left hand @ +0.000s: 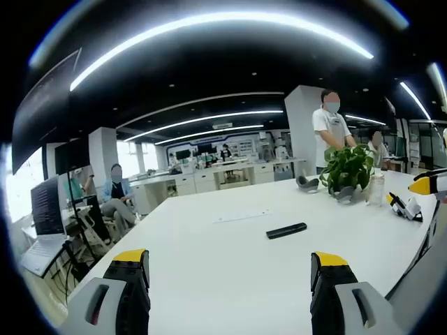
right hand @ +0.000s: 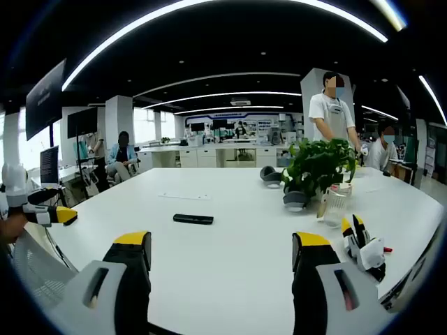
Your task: Press the specified remote control buttons in sequence, fully releasing each button before pressing the next.
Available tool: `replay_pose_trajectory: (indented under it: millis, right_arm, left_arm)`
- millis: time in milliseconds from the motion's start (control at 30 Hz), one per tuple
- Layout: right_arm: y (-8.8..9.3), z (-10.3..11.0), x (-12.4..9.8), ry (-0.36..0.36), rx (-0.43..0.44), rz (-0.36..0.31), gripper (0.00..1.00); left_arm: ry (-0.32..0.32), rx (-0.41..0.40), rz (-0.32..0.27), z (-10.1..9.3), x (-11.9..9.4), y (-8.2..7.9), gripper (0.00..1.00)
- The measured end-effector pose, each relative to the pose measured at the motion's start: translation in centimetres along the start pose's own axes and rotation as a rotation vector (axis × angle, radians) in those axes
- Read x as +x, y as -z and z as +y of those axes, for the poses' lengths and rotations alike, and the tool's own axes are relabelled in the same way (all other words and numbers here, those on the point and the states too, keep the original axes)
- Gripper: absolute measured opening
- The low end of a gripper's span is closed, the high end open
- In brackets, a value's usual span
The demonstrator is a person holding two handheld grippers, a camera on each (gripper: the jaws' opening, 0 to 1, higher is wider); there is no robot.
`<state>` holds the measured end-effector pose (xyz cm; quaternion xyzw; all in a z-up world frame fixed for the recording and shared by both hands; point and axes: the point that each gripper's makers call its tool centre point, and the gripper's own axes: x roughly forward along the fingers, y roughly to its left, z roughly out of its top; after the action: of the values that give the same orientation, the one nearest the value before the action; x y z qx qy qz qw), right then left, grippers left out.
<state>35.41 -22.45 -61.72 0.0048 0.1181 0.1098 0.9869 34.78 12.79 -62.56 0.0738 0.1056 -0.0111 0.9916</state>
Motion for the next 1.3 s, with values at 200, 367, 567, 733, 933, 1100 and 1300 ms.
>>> replay_pose_trajectory:
  millis: [200,367,567,733,933,1100,1300]
  right_arm:
    - [0.1,0.0,0.0,0.001,0.002,0.005,0.85]
    - [0.3,-0.1,0.1,0.003,-0.001,0.013,0.83]
    - [0.4,-0.1,0.1,0.006,-0.007,0.020,0.82]
    - [0.5,-0.2,0.2,0.006,-0.004,0.023,0.82]
    - [0.5,-0.1,0.2,0.002,-0.005,0.028,0.81]
    - [0.6,-0.1,0.2,0.001,-0.008,0.031,0.81]
    - [0.6,-0.2,0.2,0.003,-0.006,0.033,0.80]
  left_arm:
    - [0.006,0.006,0.007,0.0,0.1,0.3,1.00]
    - [0.012,0.011,0.021,-0.1,0.2,0.6,1.00]
    - [0.018,0.018,0.047,-0.2,0.3,1.0,0.93]
    - [0.016,0.018,0.047,-0.1,0.3,1.0,0.94]
    - [0.011,0.022,0.044,0.1,0.3,1.0,0.94]
    - [0.008,0.025,0.044,0.2,0.3,1.1,0.94]
    - [0.009,0.029,0.048,0.2,0.4,1.3,0.94]
